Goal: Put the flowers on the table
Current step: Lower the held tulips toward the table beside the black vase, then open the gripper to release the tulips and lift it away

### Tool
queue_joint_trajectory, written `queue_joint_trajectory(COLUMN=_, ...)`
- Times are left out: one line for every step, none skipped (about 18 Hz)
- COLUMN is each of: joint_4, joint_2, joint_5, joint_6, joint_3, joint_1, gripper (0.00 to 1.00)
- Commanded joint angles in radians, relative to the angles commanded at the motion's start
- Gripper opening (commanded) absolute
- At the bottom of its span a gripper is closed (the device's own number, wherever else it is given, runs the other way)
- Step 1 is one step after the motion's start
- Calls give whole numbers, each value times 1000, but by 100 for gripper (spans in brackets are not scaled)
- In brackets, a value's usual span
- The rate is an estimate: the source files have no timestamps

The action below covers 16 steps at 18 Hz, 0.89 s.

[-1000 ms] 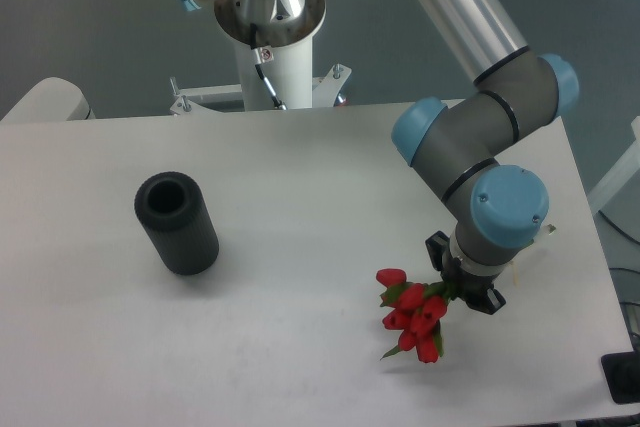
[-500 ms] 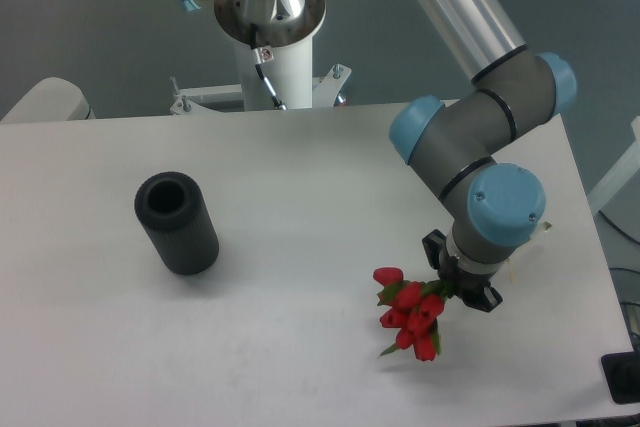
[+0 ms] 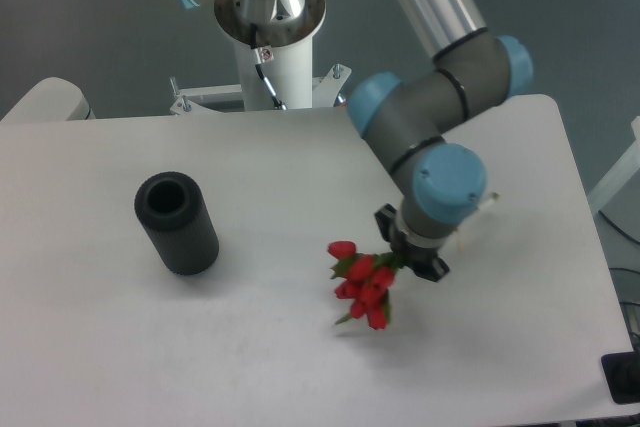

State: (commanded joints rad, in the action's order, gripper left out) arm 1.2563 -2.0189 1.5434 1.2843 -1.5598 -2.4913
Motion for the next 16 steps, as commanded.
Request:
queue_joint_trajectory(joint_4=-3, joint_2=12, joint_5=-18, joint_6=-40, joint_3=-21, joint_1=17, gripper=7)
queue_joint_trajectory(joint_4=-12, joint_2=19, joint_5=-37, joint_6=-90, joint_3=-40, joint_1=43, gripper=8)
queue_joint_trajectory(joint_4=-29, joint_2=22, joint_5=-45, joint_6=-146, joint_3=-55, joint_1=70, gripper=10)
queue_joint_trajectory(joint_4=-58, joint_2=20, joint_5=-45, joint_6=-198, joint_3=-66, joint_1=92, gripper=12)
queue_joint_trajectory(joint_4=-89, joint_2=13, joint_5=-45, joint_6=-238, joint_3=-68, joint_1=106, gripper=16)
queue_joint_trajectory(joint_4=-106, joint_2=6, joint_5=-45, joint_6=-261, joint_3=-68, joint_1=110, gripper=21)
queue_joint_trajectory(joint_4=-107, joint_2=-1, joint_5=-45, joint_6=-261, joint_3=-68, joint_1=112, gripper=23)
queue_joint_trajectory(joint_4=-110, joint_2=-4, joint_5=-45, joint_6=-255, joint_3=-68, joint_1=112, gripper=29)
queue_joint_trajectory(joint_4=-113, joint_2=-4, joint_5=-46, joint_6=-253, joint_3=-66, joint_1=111, gripper=44)
queue_joint_trajectory(joint_4=-120, joint_2=-7, joint_5=-51, joint_6=-252, joint_3=-65, joint_1=111, gripper=99)
queue_joint_trajectory(joint_4=-124, joint_2=-11, joint_5=-51, joint_6=-253, joint_3=-66, joint_1=109, gripper=100)
queue_joint_trajectory(joint_4=-129, joint_2=-11, joint_5=-49, joint_6=-253, joint_3=-66, joint_1=111, gripper=100)
queue_joint_trajectory(joint_4=-129, joint_2=-11, joint_5=-49, joint_6=-250, joint_3=-65, joint_1=109, gripper=100)
queue_joint_trajectory(joint_4=-130, joint_2=-11, joint_5=-51, joint_6=-250, joint_3=-62, joint_1=107, gripper=100)
queue_joint_trajectory(joint_4=-129, joint_2=-11, joint_5=-54, joint_6=-246, joint_3=-52, joint_1=104, gripper=100)
queue_joint_trajectory(joint_4=-129, joint_2=-11, joint_5=-52, joint_6=-243, joint_3=-46, joint_1=101, gripper=100)
